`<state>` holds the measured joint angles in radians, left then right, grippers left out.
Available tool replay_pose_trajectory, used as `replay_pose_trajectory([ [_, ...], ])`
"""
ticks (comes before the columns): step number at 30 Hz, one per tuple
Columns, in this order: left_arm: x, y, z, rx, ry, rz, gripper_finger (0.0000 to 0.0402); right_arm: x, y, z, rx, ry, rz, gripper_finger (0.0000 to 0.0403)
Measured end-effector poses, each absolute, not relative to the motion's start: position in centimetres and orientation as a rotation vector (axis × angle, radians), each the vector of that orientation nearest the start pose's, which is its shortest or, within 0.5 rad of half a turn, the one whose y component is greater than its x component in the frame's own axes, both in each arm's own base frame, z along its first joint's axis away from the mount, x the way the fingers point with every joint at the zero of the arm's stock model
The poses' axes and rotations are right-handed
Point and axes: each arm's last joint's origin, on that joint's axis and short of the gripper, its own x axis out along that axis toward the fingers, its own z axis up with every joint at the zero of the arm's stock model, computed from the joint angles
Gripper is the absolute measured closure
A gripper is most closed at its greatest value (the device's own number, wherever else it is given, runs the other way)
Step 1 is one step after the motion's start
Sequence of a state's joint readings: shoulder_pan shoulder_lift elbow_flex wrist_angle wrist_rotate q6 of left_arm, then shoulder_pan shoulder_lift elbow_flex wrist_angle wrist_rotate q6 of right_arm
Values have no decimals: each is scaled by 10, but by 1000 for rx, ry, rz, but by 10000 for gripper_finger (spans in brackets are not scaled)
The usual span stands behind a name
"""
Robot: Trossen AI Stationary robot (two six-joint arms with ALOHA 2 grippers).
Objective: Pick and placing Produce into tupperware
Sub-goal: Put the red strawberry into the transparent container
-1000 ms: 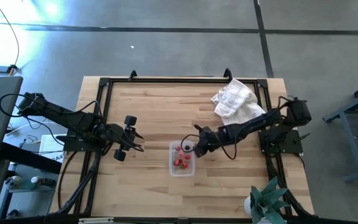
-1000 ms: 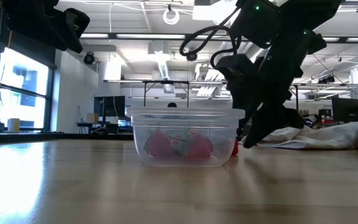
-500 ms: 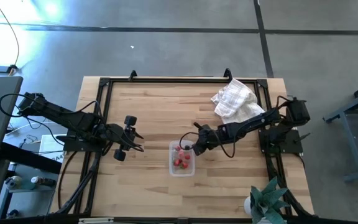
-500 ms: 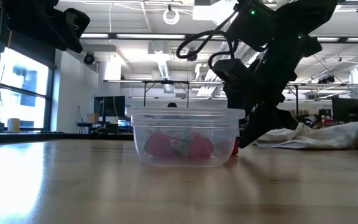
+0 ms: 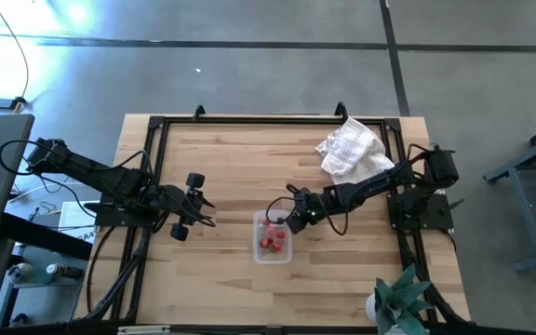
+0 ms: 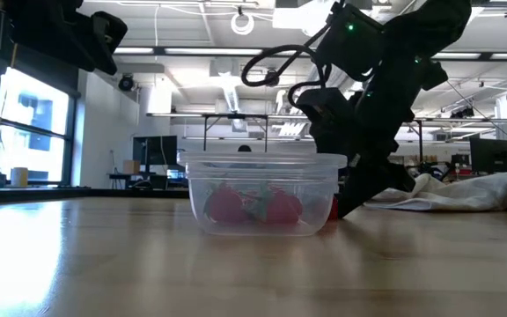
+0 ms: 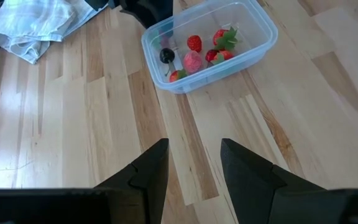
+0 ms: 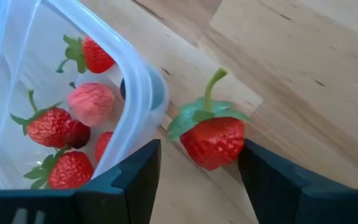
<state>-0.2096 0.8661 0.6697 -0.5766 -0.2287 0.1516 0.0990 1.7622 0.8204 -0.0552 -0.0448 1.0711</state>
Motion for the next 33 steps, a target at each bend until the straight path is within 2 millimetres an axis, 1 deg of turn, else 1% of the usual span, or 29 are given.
replay_pose_trajectory([
  [4,167,-29,249,312,756,-39,266,314,30,120,950,954,-415,194],
  [7,167,-29,249,312,756,-39,266,314,29,119,977,944,-449,194],
  [23,167,-29,249,312,755,-39,266,314,26,119,963,909,-508,195],
  [26,167,-29,249,312,756,-39,266,314,25,118,958,907,-519,205],
  [33,167,-29,249,312,756,-39,266,313,24,117,944,912,-528,249],
])
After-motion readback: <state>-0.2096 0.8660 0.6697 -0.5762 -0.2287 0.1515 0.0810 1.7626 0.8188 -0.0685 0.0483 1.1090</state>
